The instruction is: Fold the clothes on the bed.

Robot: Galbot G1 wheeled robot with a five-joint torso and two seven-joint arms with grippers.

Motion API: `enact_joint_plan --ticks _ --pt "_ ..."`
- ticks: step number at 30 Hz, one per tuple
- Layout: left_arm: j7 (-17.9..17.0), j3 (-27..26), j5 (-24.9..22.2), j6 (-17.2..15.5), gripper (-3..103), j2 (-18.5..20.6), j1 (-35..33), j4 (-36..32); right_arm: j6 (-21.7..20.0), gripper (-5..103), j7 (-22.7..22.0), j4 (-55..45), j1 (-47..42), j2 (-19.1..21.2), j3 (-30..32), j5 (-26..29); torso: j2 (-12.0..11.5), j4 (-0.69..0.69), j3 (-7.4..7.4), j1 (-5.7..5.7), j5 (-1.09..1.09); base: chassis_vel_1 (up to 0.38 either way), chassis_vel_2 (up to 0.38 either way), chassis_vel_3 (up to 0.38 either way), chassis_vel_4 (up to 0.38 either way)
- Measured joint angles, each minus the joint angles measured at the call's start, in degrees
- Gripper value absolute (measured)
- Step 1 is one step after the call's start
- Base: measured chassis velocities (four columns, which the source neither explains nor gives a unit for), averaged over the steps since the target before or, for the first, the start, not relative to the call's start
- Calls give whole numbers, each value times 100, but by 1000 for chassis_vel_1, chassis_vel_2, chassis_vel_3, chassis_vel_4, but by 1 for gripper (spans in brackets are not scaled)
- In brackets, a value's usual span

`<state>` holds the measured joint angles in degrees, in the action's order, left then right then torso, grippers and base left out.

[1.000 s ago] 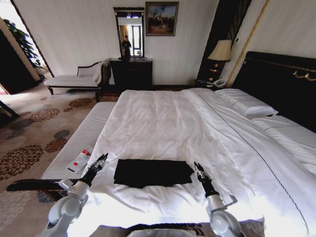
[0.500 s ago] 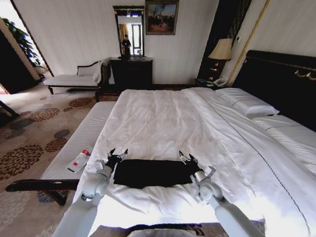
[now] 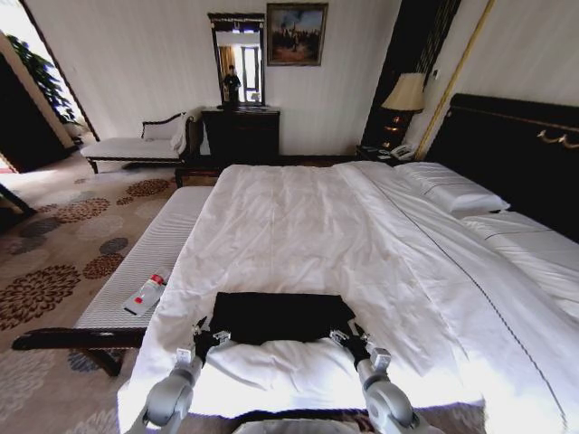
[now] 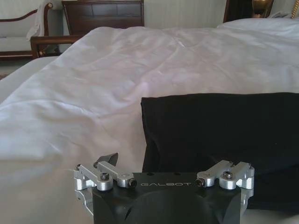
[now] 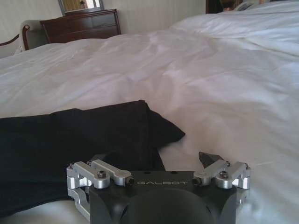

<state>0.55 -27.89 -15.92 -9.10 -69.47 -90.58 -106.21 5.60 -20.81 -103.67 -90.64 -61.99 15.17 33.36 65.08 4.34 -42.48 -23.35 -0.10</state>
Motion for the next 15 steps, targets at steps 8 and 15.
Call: enact_joint_plan --ticks 8,15 --pt "99 -852 -645 59 100 141 -341 -790 481 100 -142 -902 -682 -290 819 62 1 -1 0 0 -3 0 0 0 0" --pt "102 -1819 -1601 -78 100 55 -302 -1507 317 100 -1 -1538 -913 -727 775 1922 0 0 -1 -2 1 0 0 0 0"
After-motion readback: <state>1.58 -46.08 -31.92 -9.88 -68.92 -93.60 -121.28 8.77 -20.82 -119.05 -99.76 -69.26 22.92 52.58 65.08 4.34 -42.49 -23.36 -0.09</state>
